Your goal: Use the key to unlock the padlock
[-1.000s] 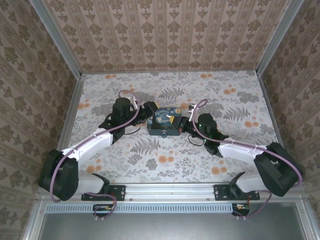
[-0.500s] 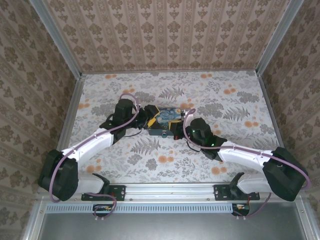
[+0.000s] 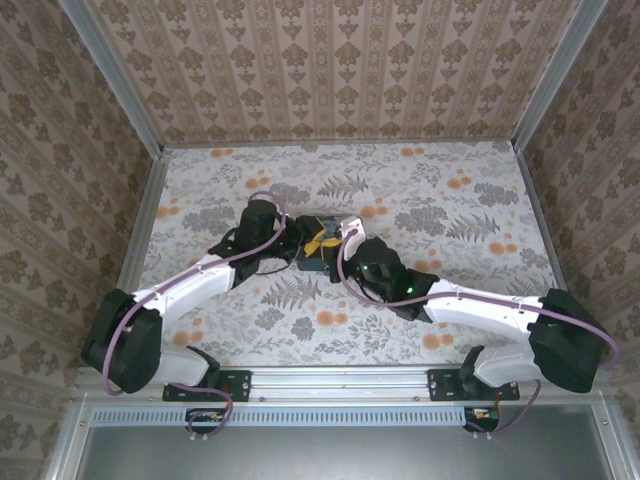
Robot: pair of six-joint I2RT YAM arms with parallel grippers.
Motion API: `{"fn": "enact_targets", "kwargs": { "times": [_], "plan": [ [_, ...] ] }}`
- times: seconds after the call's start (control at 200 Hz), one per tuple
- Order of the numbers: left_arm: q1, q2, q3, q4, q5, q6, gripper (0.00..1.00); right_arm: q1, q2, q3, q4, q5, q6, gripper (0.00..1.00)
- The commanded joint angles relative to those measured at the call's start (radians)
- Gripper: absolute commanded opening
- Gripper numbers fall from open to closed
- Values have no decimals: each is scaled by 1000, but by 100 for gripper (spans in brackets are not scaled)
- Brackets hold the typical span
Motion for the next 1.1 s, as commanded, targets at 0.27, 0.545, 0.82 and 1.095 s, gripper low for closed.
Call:
{"fn": "enact_targets", "kwargs": {
  "times": [0.27, 0.545, 0.82, 1.095],
  "plan": [
    [-14, -6, 24, 14, -28, -19, 40, 25, 36, 28, -26, 126, -90, 0],
    [-18, -3, 18, 20, -29, -19, 31, 29, 57, 34, -25, 146, -107, 0],
    [-22, 1, 16, 25, -28, -19, 25, 29, 61, 39, -19, 150, -106, 0],
    [-30, 6, 11, 32, -29, -17, 20, 28, 93, 45, -13, 147, -101, 0]
  ]
}}
